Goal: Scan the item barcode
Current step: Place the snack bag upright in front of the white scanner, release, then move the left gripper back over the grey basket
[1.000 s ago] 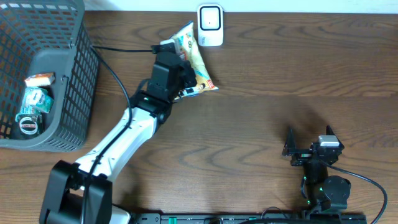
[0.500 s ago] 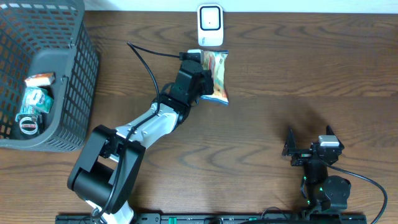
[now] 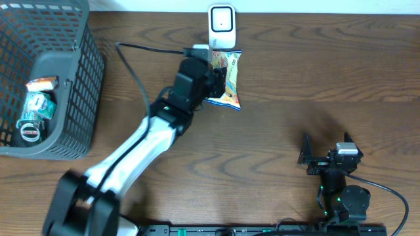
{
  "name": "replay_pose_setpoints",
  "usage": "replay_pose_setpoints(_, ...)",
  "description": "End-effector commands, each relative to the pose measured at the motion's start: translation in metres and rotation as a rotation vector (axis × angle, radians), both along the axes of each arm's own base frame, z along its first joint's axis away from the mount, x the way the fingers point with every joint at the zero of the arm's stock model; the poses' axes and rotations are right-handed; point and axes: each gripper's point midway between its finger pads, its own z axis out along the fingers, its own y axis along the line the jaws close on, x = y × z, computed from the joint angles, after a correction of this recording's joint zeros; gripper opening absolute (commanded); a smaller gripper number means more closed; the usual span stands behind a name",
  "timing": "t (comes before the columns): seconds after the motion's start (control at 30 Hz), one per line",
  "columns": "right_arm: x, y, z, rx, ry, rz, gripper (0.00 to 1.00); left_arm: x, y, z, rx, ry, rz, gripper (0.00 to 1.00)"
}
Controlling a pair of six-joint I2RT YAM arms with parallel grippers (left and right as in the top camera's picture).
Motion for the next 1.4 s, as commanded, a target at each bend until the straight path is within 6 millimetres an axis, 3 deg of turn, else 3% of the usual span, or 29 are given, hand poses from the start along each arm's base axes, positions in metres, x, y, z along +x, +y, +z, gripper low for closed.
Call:
replay_pose_setpoints(0.0, 0.000, -0.002, 0.000, 0.010, 0.000, -0.012, 0.99, -0.015, 0.021, 0.029, 0.141, -0.072, -0.041, 0.56)
replay_pose_setpoints(0.13, 0.000, -0.002, 0.000, 0.010, 0.000, -0.012, 0.99, -0.049, 0.057, 0.030, 0.213, 0.027, -0.026, 0.56)
replay_pose_setpoints(0.27, 0.000, -0.002, 0.000, 0.010, 0.000, -0.012, 0.99, -0.091, 0.085, 0.014, 0.282, 0.183, -0.023, 0.59)
replay_pose_setpoints(0.53, 0.000, -0.002, -0.001, 0.010, 0.000, -0.012, 0.99, -0.146, 0.086, 0.008, 0.221, 0.352, -0.088, 0.78)
replay_pose_setpoints(0.6, 0.000, -0.002, -0.001, 0.010, 0.000, -0.012, 0.99, -0.158, 0.084, 0.014, 0.200, 0.385, -0.119, 0.89)
replay_pose_setpoints(0.7, 0.000, -0.002, 0.000, 0.010, 0.000, -0.012, 0.99, -0.168, 0.086, 0.037, 0.195, 0.411, -0.127, 0.96)
replay_pose_setpoints(0.87, 0.000, -0.002, 0.000, 0.010, 0.000, -0.012, 0.99, -0.170, 0.095, 0.103, 0.166, 0.345, -0.101, 0.99)
replay_pose_setpoints(1.03, 0.000, -0.002, 0.000, 0.010, 0.000, -0.012, 0.99, -0.156, 0.115, 0.163, 0.127, 0.241, -0.023, 0.99)
replay_pose_setpoints(1.17, 0.000, -0.002, 0.000, 0.010, 0.000, -0.012, 0.99, -0.140, 0.142, 0.191, 0.131, 0.175, 0.082, 1.00)
replay_pose_setpoints(1.37, 0.000, -0.002, -0.001, 0.010, 0.000, -0.012, 0.99, -0.118, 0.181, 0.217, 0.229, 0.019, 0.187, 0.98)
